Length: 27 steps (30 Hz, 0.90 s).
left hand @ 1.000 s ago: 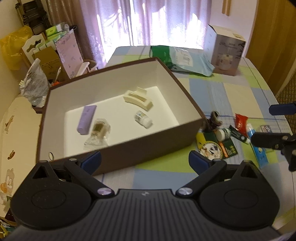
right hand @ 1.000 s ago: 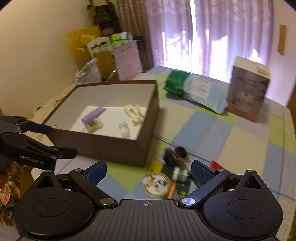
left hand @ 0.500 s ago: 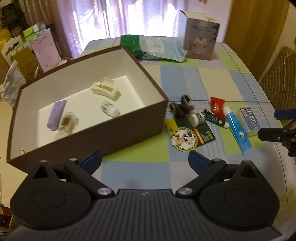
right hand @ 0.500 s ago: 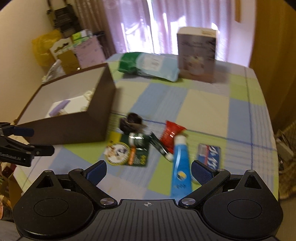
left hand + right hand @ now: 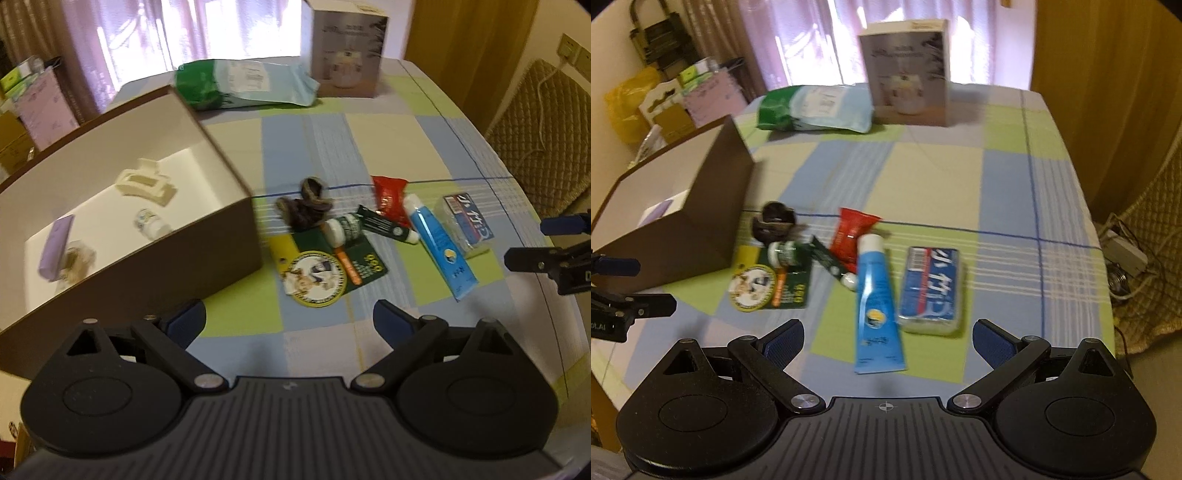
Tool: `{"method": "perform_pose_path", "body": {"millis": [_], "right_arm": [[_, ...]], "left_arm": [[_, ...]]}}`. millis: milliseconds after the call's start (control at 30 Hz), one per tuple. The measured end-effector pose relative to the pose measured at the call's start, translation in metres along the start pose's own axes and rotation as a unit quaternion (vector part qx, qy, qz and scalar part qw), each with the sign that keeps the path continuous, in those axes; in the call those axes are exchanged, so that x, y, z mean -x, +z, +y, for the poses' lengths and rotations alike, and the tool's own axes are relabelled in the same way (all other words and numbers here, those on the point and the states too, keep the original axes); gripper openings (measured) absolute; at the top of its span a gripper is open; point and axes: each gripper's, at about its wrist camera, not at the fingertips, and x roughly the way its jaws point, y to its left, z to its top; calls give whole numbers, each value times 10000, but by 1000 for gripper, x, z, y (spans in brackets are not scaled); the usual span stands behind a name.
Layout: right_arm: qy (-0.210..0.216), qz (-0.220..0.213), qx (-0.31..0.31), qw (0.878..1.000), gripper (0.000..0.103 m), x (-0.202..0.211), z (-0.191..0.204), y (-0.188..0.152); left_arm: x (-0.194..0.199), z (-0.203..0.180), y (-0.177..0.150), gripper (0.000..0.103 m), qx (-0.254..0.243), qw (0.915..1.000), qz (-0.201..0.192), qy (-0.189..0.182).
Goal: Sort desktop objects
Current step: 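Withdraw both tools from the box toward the items on the tablecloth, then grasp the blue floss pick box with the right tool while the left tool grasps the ointment card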
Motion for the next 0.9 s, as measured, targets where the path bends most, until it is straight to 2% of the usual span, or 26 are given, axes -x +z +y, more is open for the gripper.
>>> {"method": "perform_pose_path", "body": {"millis": [200,600,733,867,900], "right_arm": [[-104,131,-228,9996,102,-13,-28,-2],[-128,320,-430,9985,102,-40,-73,12],[-65,324,-468,9984,102,-47,-83,18],[14,320,-453,9985,102,-52,-87,23],[45,305,-443,9985,102,-52,-88,24]], "left_arm": [[-27,-21,9,83,-166,9997,39,-191],[-97,-44,39,82,165,9996,209,-77],[-115,-45,50,69,334,9991,266,12],[-131,-48,57,67,347,9986,357,195],[-133,-47,59,63,362,9984,369,226]]}}
